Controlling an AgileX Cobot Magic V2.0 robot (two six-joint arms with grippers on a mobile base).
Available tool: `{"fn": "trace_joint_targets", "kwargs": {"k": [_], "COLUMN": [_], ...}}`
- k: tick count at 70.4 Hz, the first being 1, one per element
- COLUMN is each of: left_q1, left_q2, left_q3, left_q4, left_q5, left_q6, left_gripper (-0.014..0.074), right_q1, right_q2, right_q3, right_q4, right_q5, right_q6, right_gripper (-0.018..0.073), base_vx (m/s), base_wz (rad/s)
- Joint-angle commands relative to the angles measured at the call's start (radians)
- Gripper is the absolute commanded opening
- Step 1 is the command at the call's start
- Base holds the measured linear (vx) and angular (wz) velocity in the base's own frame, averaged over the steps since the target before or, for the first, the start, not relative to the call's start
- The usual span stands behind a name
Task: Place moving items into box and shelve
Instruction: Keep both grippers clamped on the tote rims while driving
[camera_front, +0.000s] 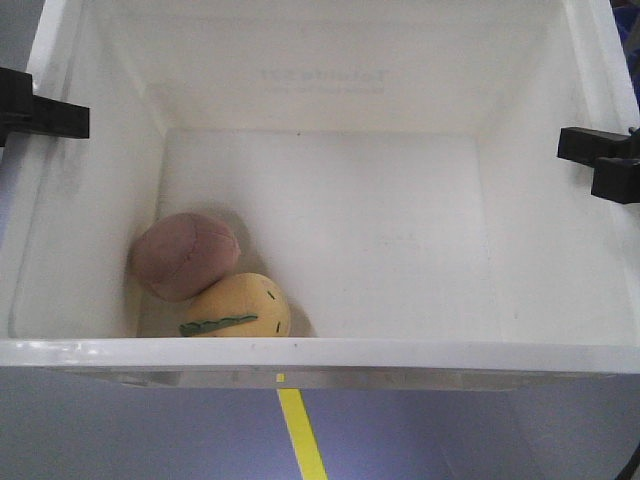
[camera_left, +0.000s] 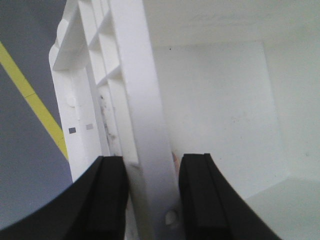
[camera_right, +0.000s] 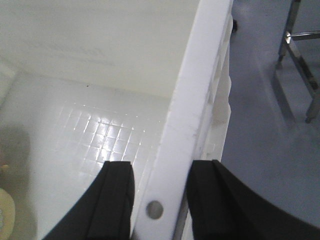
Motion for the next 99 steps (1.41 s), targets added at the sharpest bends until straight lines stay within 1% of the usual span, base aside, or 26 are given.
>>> {"fn": "trace_joint_targets", "kwargs": {"k": [1,51,99], "left_q1": [-0.012,-0.012,-0.012], "left_q2": [-0.027,-0.027,-0.027], "left_q3": [-0.048,-0.048,-0.048], "left_q4": [-0.147,-0.148,-0.146], "left_q5": [-0.109,-0.109,-0.109], "left_q6": [0.022,0.022,0.022], "left_gripper": [-0.0006,-0.0006,-0.0006], "right_q1": [0.005,0.005,0.005], "right_q2": [-0.017,-0.017,-0.017], "right_q3": [-0.043,-0.043,-0.043], "right_q4": [0.093,0.093,0.093], "right_q5": [-0.103,-0.101,-0.102], "right_q6": [-0.024,-0.024,-0.024], "right_gripper": [-0.0004,-0.0004,-0.0004], "base_vx": [0.35,0.35,0.31], "base_wz": [-0.56,-0.61,-0.69]}}
